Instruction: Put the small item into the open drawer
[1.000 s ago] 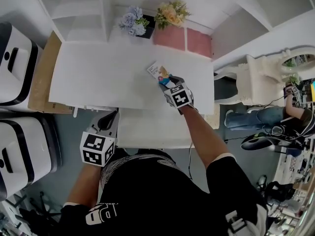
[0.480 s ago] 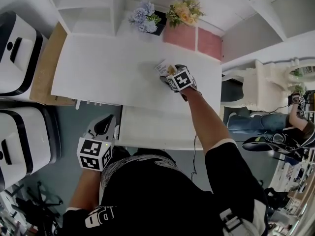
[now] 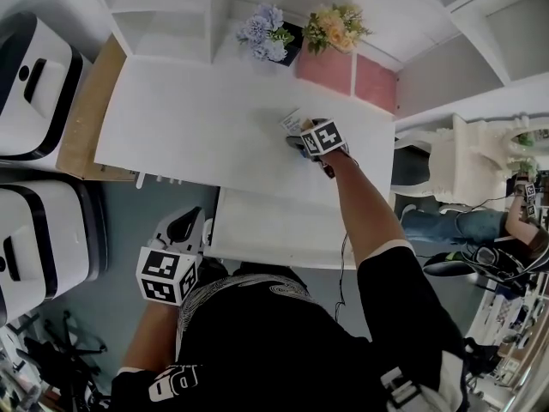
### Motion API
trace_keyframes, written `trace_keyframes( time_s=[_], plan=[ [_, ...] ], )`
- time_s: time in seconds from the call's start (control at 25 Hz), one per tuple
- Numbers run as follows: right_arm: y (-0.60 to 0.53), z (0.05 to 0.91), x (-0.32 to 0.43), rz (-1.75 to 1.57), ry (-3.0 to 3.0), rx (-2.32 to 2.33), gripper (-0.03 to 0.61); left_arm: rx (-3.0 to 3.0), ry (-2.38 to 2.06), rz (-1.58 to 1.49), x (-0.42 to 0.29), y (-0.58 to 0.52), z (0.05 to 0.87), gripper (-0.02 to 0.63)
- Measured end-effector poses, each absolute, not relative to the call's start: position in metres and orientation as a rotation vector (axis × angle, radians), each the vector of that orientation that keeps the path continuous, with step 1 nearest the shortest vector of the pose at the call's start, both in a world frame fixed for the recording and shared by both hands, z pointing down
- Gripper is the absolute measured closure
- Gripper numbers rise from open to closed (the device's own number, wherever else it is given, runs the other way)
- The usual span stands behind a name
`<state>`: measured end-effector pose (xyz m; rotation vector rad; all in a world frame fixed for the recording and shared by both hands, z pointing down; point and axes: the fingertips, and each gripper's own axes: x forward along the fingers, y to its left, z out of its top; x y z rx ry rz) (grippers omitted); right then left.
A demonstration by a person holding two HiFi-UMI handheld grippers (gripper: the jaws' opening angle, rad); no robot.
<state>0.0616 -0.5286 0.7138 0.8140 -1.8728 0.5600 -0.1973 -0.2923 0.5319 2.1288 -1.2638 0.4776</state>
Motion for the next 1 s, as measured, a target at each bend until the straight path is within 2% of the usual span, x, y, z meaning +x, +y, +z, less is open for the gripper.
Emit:
trace_keyframes(
  time_s=[1.0],
  plan=[
    [-0.513,0.678,0.073,0.536,-1.876,0.844,0.158,2.228,-1.22,0.463,-0.166,-0.297,0.512,0.6]
  ],
)
